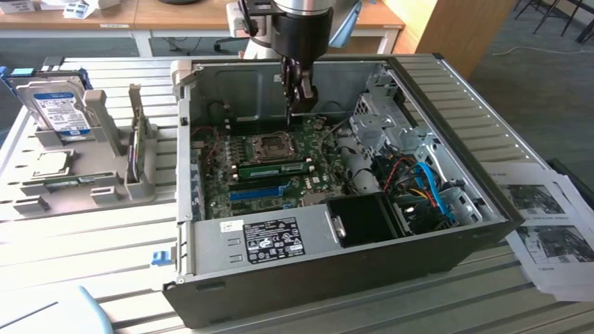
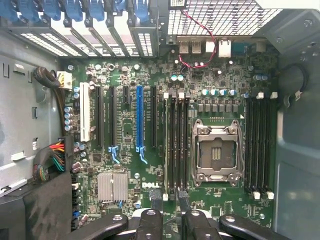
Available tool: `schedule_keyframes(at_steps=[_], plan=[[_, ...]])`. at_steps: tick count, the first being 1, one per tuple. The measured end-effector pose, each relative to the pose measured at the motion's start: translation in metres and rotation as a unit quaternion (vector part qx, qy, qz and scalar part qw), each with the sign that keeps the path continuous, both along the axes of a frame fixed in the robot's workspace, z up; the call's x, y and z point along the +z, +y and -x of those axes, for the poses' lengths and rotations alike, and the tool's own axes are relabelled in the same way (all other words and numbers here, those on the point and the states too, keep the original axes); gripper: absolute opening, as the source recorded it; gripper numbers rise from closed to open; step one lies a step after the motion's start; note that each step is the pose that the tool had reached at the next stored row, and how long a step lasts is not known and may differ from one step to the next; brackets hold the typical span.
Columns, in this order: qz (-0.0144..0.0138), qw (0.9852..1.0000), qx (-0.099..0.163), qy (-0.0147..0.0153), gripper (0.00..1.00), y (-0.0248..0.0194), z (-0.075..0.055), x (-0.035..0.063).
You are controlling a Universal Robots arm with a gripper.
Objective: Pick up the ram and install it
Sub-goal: 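Insert the ram into the slot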
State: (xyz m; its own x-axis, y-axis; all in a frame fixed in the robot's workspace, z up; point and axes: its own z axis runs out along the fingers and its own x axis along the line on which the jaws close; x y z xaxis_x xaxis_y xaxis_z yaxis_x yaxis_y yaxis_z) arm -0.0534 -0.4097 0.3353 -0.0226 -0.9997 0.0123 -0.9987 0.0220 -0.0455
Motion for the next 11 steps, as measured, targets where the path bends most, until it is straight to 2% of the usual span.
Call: schedule_keyframes(at_steps=[2, 4, 11], plan=[[0.0000, 1.0000, 0.000, 0.0001, 0.24, 0.0000, 0.0000, 0.0000], [0.0001, 1.0000, 0.000, 0.0016, 0.24, 0.0000, -0.0005, 0.0001], [0.0000, 0.9999, 0.000, 0.0136, 0.24, 0.0000, -0.0047, 0.0000]])
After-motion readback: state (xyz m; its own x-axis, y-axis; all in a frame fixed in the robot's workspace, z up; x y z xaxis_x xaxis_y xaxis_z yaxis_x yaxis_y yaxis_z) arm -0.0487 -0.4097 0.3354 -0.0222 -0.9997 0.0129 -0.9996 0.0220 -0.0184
